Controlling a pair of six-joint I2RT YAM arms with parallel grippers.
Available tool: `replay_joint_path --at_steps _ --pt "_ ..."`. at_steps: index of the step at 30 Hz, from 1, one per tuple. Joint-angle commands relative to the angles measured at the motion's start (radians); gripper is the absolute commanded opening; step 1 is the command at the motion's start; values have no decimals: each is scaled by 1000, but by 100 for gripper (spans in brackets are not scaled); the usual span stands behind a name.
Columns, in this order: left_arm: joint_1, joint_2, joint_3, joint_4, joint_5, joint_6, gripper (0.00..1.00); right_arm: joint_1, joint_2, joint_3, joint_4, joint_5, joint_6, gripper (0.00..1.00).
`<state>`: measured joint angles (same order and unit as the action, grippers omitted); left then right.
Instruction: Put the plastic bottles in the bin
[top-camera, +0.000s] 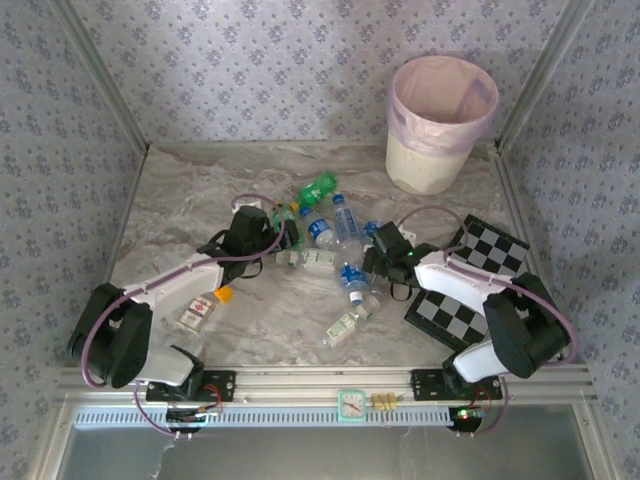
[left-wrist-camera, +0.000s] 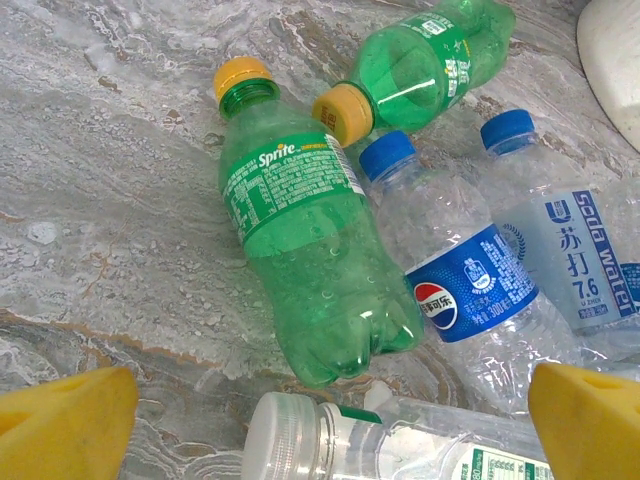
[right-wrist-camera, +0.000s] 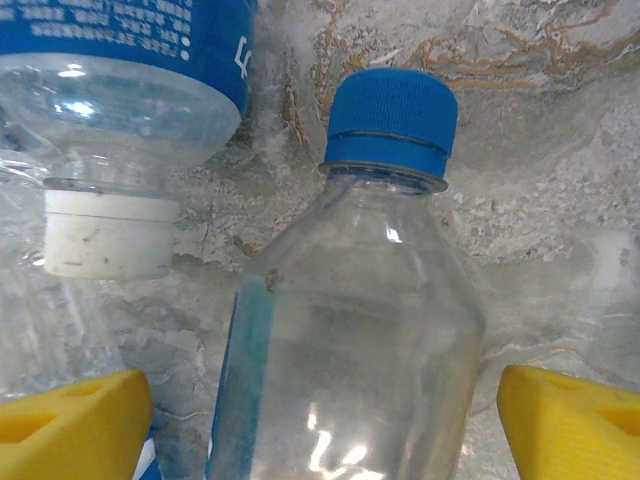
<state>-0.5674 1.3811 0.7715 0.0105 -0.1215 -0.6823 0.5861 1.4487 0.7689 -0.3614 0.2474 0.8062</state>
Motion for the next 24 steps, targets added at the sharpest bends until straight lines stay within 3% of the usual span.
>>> replay_joint_path --at_steps 1,8,24 --pt "5 -33 26 -15 -20 -8 100 12 32 -10 10 36 42 89" --pt "5 -40 20 -17 -24 -11 100 21 58 -29 21 59 71 83" --pt "6 -45 14 -18 -31 -13 100 33 -13 -50 26 103 65 50"
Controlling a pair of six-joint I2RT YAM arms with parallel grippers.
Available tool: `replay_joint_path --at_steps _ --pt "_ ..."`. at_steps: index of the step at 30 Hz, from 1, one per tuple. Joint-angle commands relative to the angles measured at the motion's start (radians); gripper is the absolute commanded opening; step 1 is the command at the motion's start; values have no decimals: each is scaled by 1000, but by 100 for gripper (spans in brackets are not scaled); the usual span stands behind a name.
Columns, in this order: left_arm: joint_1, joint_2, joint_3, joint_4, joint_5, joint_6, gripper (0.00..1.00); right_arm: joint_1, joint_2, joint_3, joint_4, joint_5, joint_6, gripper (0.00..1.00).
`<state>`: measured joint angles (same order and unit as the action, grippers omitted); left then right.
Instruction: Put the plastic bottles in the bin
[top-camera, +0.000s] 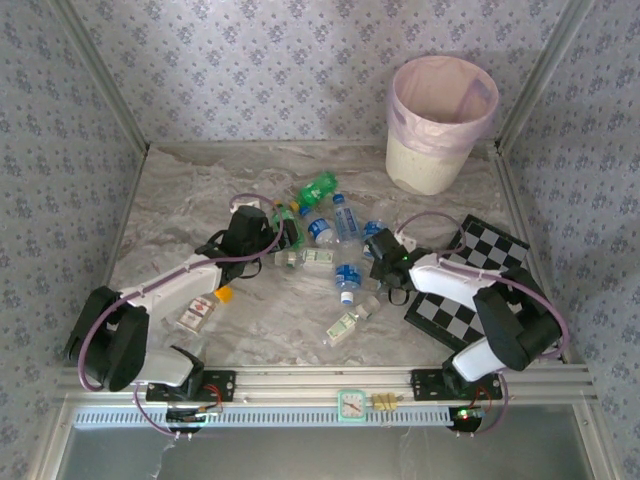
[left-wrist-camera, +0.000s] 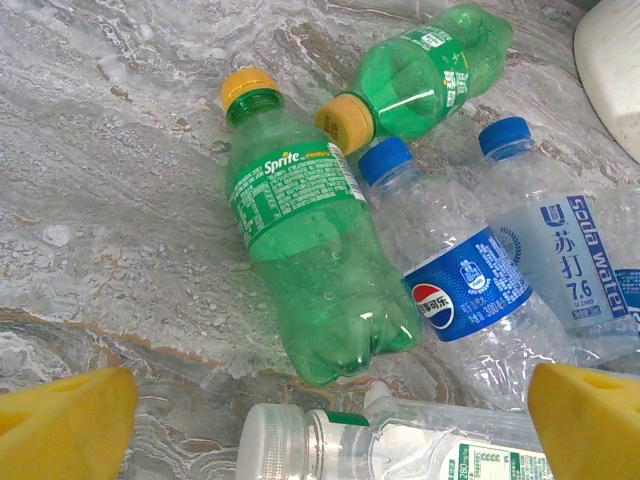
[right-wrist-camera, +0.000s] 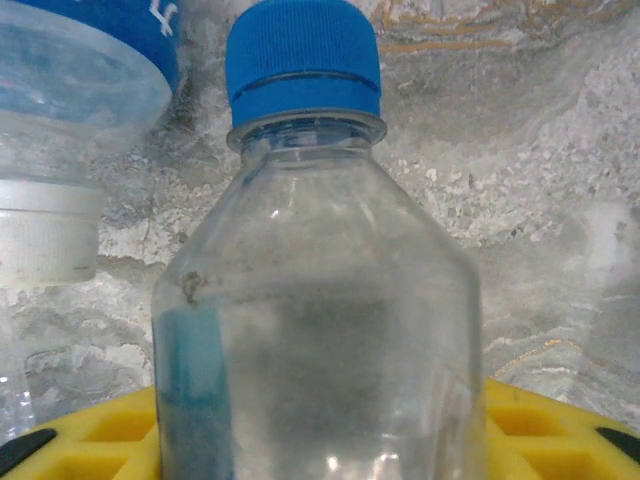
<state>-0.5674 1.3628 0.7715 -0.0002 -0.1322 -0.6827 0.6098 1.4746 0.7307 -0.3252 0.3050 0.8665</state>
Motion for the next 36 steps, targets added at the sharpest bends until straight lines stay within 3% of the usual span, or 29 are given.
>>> replay_joint_path --at_steps 1,10,18,27,36 --pt "6 -27 13 -7 -21 -12 100 11 -50 -11 -11 51 1 49" --pt "8 -36 8 -12 -34 -21 100 -5 -216 22 64 52 -144 47" --pt "9 -44 5 -20 -29 -28 100 -111 -271 150 346 -61 -292 45" --pt "19 -67 -12 -26 -34 -22 100 -267 -162 470 422 -286 -419 45" --pt "21 -62 -10 -29 -24 -21 100 -445 82 848 408 -330 -465 45"
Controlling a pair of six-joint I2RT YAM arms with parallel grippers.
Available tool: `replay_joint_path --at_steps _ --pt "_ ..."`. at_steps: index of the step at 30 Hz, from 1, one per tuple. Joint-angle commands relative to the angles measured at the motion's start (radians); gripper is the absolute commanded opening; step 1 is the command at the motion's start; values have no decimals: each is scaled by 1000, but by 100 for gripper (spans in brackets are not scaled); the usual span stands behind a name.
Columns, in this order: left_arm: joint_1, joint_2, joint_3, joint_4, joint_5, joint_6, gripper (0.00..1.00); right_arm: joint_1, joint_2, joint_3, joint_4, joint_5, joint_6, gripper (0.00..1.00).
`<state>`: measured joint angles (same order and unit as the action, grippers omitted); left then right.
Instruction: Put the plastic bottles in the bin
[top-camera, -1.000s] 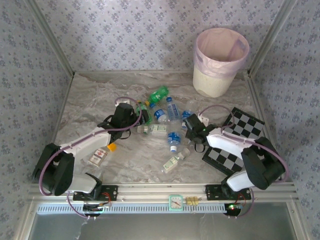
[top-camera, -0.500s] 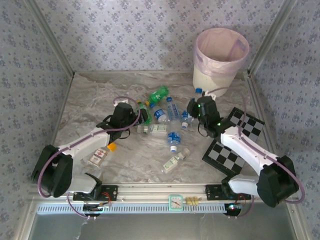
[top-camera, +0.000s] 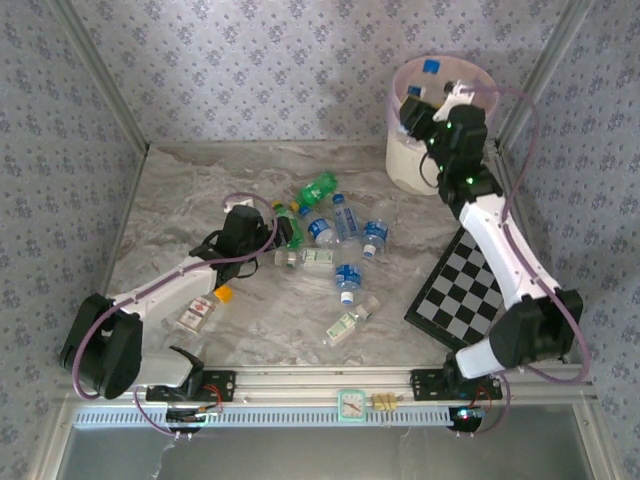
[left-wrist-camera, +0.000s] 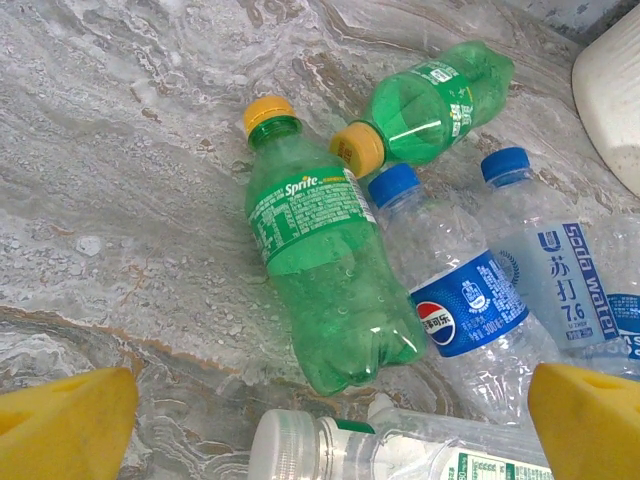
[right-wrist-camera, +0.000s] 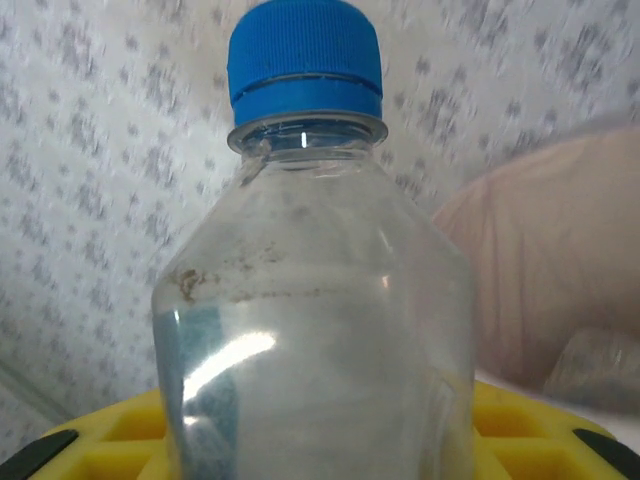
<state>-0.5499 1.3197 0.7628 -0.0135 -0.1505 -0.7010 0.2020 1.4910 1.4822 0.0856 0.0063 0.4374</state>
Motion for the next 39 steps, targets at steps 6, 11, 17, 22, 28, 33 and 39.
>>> replay_joint_path --at_steps 6,11,17,22,28,33,39 --pt "10 -42 -18 -29 -12 0 100 -118 272 369 -89 -12 -47 45" --pt "20 -71 -40 -43 -18 0 100 -145 444 582 -193 -9 -34 45" --pt "33 -98 -57 -54 -29 0 100 -147 600 753 -319 -5 -22 45" --pt "42 -113 -71 -62 -32 3 100 -146 676 816 -390 -3 -22 46" --pt "48 -116 -71 -62 -27 3 100 -148 721 833 -431 1 -19 47" --pt "47 -121 -71 -62 -27 3 100 -147 743 860 -454 4 -17 54" --pt "47 -135 -76 -66 -32 1 100 -148 741 902 -474 20 -23 75"
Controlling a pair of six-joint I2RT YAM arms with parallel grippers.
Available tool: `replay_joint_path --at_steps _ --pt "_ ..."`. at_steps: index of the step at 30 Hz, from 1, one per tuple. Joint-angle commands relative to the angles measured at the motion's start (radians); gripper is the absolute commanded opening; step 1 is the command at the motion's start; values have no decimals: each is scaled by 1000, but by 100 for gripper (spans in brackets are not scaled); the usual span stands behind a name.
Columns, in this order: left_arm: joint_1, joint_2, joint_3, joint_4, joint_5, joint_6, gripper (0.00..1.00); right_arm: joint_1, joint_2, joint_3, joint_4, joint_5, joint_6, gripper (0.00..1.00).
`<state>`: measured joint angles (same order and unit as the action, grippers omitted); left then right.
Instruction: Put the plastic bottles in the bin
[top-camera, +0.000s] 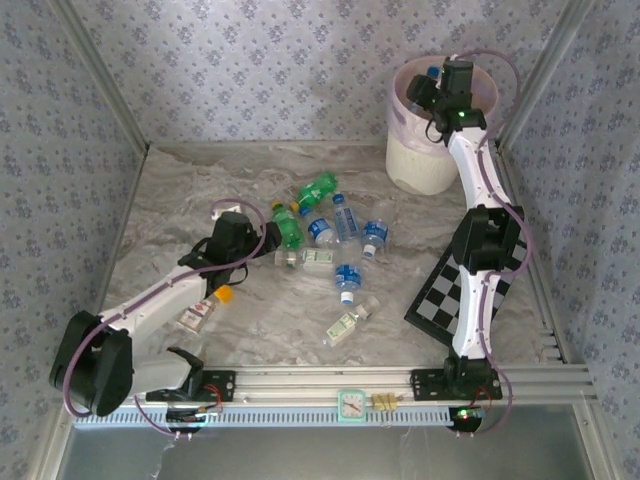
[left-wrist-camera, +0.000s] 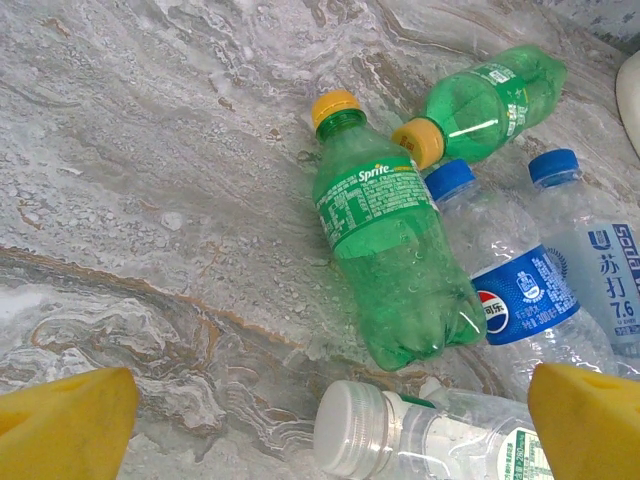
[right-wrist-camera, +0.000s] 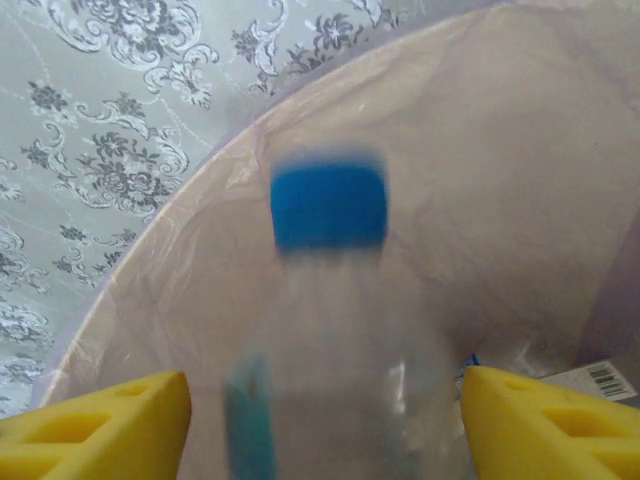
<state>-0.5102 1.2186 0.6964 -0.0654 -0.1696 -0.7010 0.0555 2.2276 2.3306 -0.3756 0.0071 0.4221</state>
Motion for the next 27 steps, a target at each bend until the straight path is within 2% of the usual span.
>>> replay_joint_path --at_steps 1,7,12,20,27 --pt "8 -34 -11 -16 -14 2 100 -1 1 67 -16 21 -9 75" --pt "7 -36 -11 -17 -16 1 100 8 -40 113 -45 14 -39 78" --pt "8 -31 -10 -10 -16 -1 100 44 -142 52 -45 2 -102 81" --pt "9 -15 5 -2 -5 3 100 154 -389 -221 -15 -34 -213 86" --pt "12 14 15 19 7 -4 100 290 -645 -636 70 -13 -219 88"
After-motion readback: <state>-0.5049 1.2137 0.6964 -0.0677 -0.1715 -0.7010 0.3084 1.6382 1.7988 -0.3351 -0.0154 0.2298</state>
